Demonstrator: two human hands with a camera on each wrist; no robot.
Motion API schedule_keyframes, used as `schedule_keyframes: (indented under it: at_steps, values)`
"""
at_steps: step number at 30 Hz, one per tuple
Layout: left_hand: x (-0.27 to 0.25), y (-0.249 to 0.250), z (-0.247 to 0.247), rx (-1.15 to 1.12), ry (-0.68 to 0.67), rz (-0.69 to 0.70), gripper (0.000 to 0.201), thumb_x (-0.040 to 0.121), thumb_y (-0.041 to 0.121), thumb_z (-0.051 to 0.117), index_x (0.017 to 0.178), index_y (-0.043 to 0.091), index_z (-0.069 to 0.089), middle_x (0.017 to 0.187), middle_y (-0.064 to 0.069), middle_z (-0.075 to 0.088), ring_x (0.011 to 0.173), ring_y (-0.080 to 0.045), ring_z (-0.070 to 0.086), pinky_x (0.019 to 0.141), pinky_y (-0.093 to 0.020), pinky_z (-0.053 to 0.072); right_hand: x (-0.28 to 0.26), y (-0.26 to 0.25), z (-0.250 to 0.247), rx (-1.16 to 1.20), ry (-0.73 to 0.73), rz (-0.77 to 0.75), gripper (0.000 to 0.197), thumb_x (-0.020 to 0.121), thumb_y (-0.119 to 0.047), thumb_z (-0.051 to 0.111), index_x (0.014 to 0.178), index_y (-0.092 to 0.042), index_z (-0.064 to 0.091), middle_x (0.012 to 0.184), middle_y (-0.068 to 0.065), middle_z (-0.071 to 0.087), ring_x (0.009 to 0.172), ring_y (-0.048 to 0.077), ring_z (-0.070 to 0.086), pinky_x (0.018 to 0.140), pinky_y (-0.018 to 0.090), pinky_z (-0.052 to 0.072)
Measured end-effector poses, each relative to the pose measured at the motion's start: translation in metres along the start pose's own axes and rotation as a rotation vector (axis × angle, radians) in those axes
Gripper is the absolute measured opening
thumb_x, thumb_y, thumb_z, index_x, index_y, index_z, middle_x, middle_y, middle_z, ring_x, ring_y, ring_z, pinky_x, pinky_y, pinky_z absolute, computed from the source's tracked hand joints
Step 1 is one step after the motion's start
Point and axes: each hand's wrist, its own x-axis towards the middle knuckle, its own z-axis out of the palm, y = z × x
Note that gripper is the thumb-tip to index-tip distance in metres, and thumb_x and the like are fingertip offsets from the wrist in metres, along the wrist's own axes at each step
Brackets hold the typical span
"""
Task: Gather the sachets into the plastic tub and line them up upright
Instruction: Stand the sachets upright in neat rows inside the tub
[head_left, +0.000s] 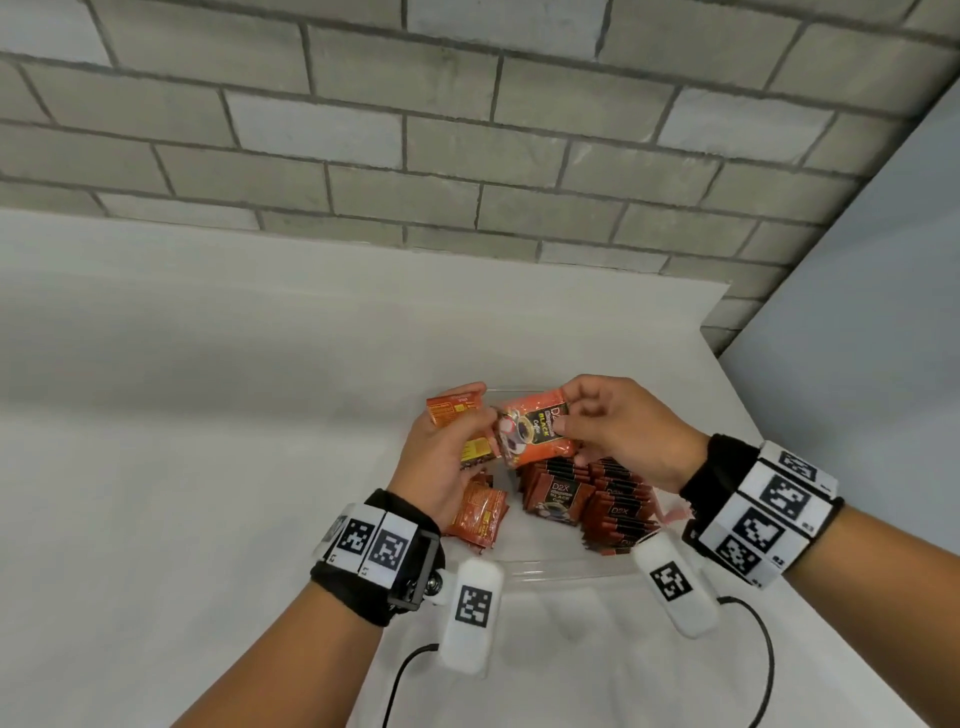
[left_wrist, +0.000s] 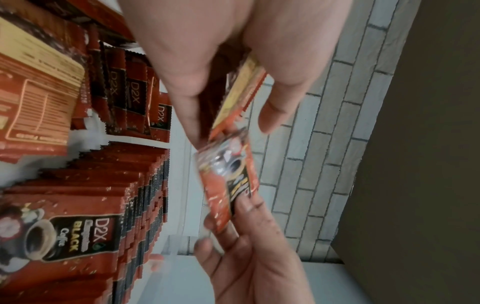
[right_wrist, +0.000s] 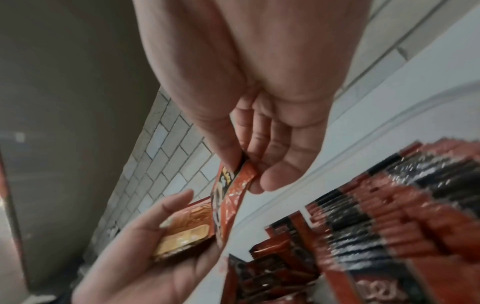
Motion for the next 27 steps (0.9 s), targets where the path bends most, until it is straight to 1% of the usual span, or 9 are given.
schedule_keyframes:
  at_steps: [2,4,7,8,11,14,19,23,27]
  values:
    - [0.003,0.002,-0.004,-0.076,0.072,0.003,0.035,0.087,0.004,0.058,0.122,0.007,0.055,0.080,-0.010,0.065,0.070,-0.019,0.065,0.070,-0.033,0.054,0.001,0.003,-0.005,-0.239,-0.036,-0.014,0.011,0.090,-0.010,0.062,0.095,-0.020,0.064,0.075,-0.004,0.064,0.061,0.002,0.058,0.057,0.019,0.047]
    - [0.005,0.002,-0.009,-0.108,0.102,0.003,0.033,0.088,0.006,0.057,0.121,0.007,0.056,0.077,-0.008,0.064,0.066,-0.017,0.064,0.069,-0.033,0.055,0.003,0.007,-0.006,-0.545,-0.150,-0.023,0.011,0.090,-0.016,0.063,0.091,-0.027,0.062,0.075,-0.008,0.062,0.062,0.001,0.054,0.062,0.017,0.043]
    - [0.006,0.002,-0.011,-0.105,0.086,-0.010,0.031,0.089,0.008,0.057,0.120,0.008,0.057,0.079,-0.009,0.066,0.067,-0.018,0.065,0.065,-0.032,0.056,0.009,0.017,0.001,-0.826,-0.258,0.034,0.011,0.090,-0.022,0.062,0.101,-0.026,0.063,0.075,-0.012,0.055,0.065,0.002,0.048,0.073,0.024,0.038]
    - [0.006,0.001,-0.011,-0.100,0.079,-0.014,0.029,0.090,0.009,0.056,0.119,0.008,0.057,0.079,-0.009,0.066,0.068,-0.018,0.065,0.065,-0.032,0.056,0.012,0.019,0.004,-0.871,-0.269,0.050,0.016,0.091,-0.022,0.062,0.107,-0.023,0.064,0.074,-0.013,0.053,0.065,0.001,0.046,0.072,0.023,0.037]
    - [0.005,0.002,-0.012,-0.094,0.069,-0.022,0.023,0.091,0.010,0.056,0.113,0.009,0.059,0.079,-0.008,0.067,0.068,-0.018,0.065,0.063,-0.031,0.056,0.020,0.022,0.013,-0.982,-0.307,0.052,0.023,0.089,-0.015,0.063,0.112,-0.015,0.062,0.070,-0.014,0.047,0.061,0.001,0.044,0.057,0.016,0.035]
    - [0.006,0.002,-0.014,-0.093,0.063,-0.033,0.020,0.092,0.011,0.055,0.112,0.010,0.060,0.080,-0.009,0.068,0.069,-0.018,0.066,0.063,-0.032,0.056,0.024,0.022,0.018,-1.043,-0.324,0.057,0.022,0.088,-0.010,0.063,0.108,-0.013,0.058,0.072,-0.011,0.048,0.067,0.009,0.048,0.060,0.020,0.041]
    - [0.006,0.002,-0.015,-0.074,0.035,-0.048,0.020,0.093,0.012,0.054,0.112,0.012,0.061,0.080,-0.007,0.069,0.073,-0.020,0.066,0.072,-0.037,0.054,0.027,0.020,0.019,-1.158,-0.351,-0.006,0.014,0.087,-0.010,0.061,0.098,-0.016,0.056,0.073,-0.012,0.044,0.076,0.014,0.049,0.055,0.016,0.034]
    - [0.005,0.002,-0.016,-0.077,0.035,-0.056,0.021,0.093,0.012,0.055,0.113,0.013,0.061,0.079,-0.007,0.070,0.073,-0.020,0.066,0.074,-0.038,0.053,0.027,0.019,0.020,-1.225,-0.368,-0.045,0.016,0.086,-0.009,0.059,0.087,-0.020,0.049,0.073,-0.009,0.046,0.070,0.013,0.046,0.051,0.019,0.032]
    - [0.005,0.002,-0.016,-0.084,0.031,-0.060,0.019,0.093,0.012,0.055,0.111,0.013,0.061,0.079,-0.007,0.070,0.072,-0.020,0.066,0.073,-0.038,0.053,0.026,0.019,0.020,-1.241,-0.367,-0.055,0.017,0.086,-0.011,0.060,0.086,-0.022,0.047,0.073,-0.010,0.046,0.067,0.012,0.045,0.051,0.019,0.032]
